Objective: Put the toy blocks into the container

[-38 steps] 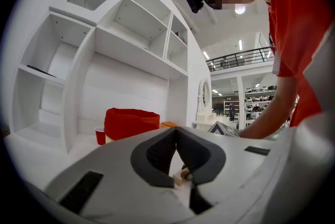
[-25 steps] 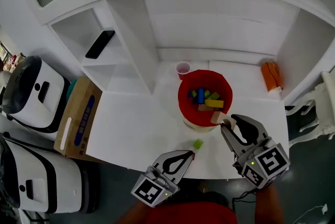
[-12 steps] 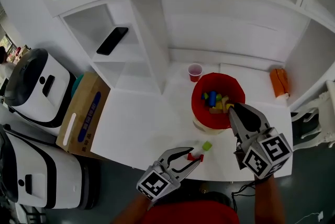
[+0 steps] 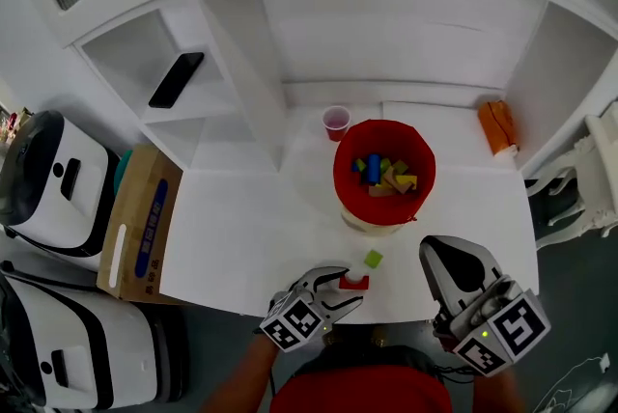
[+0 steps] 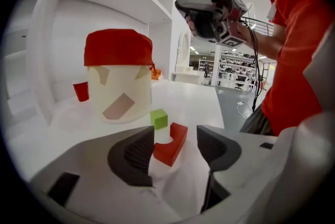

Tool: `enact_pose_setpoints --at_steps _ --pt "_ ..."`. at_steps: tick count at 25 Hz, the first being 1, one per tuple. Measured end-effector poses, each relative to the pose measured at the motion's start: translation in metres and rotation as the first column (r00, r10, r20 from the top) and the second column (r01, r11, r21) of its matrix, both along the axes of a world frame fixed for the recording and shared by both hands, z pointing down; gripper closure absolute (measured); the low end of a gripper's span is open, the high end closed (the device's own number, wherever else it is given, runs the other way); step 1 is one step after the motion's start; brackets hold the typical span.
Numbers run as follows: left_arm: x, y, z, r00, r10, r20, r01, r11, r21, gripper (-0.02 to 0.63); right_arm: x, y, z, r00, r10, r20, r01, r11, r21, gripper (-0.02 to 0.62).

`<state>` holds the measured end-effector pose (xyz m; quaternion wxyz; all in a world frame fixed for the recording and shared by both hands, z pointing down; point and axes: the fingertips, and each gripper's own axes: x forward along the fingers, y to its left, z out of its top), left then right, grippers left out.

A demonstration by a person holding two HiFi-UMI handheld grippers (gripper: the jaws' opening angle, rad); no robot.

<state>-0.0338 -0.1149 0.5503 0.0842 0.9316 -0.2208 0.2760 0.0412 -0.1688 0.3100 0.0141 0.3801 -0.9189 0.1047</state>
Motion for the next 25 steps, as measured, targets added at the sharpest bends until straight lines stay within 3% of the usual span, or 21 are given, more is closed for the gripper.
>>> enact_pose_setpoints --at_steps 5,7,9,14,16,18,21,25 --pt "0.000 -0.008 0.021 0.996 0.032 0.088 -0.029 0.999 -0.029 0.325 0.007 0.012 0.005 0.999 0.032 -0.033 -0.032 0.999 -0.009 0.594" --pt "-0.002 -0.011 0.022 0.993 0.032 0.110 -0.030 0.999 -0.013 0.370 0.013 0.014 0.010 0.998 0.050 -0.046 -0.051 0.999 -0.017 0.594" --pt "-0.003 -0.013 0.022 0.993 0.025 0.119 -0.025 1.000 0.001 0.428 0.018 0.015 0.014 0.996 0.067 -0.051 -0.068 0.997 -0.026 0.594" --pt "0.001 -0.010 0.005 0.996 0.016 0.087 -0.018 0.999 0.027 0.428 0.029 0.018 0.022 0.994 0.091 -0.055 -0.093 0.995 -0.042 0.594" --pt "0.006 -0.010 -0.019 1.000 -0.012 0.007 0.011 0.998 0.060 0.428 0.032 0.018 0.026 0.994 0.095 -0.049 -0.097 0.994 -0.053 0.594" --pt "0.012 -0.013 -0.061 0.989 -0.054 -0.135 0.067 0.993 0.099 0.428 0.033 0.019 0.029 0.995 0.095 -0.041 -0.097 0.993 -0.062 0.594" --pt "0.019 -0.023 -0.138 0.919 -0.142 -0.367 0.194 0.975 0.109 0.428 0.035 0.020 0.033 0.995 0.091 -0.031 -0.093 0.993 -0.072 0.594" --pt "0.014 -0.057 -0.214 0.846 -0.174 -0.504 0.311 0.929 0.202 0.428 0.037 0.021 0.034 0.996 0.086 -0.016 -0.087 0.993 -0.076 0.594"
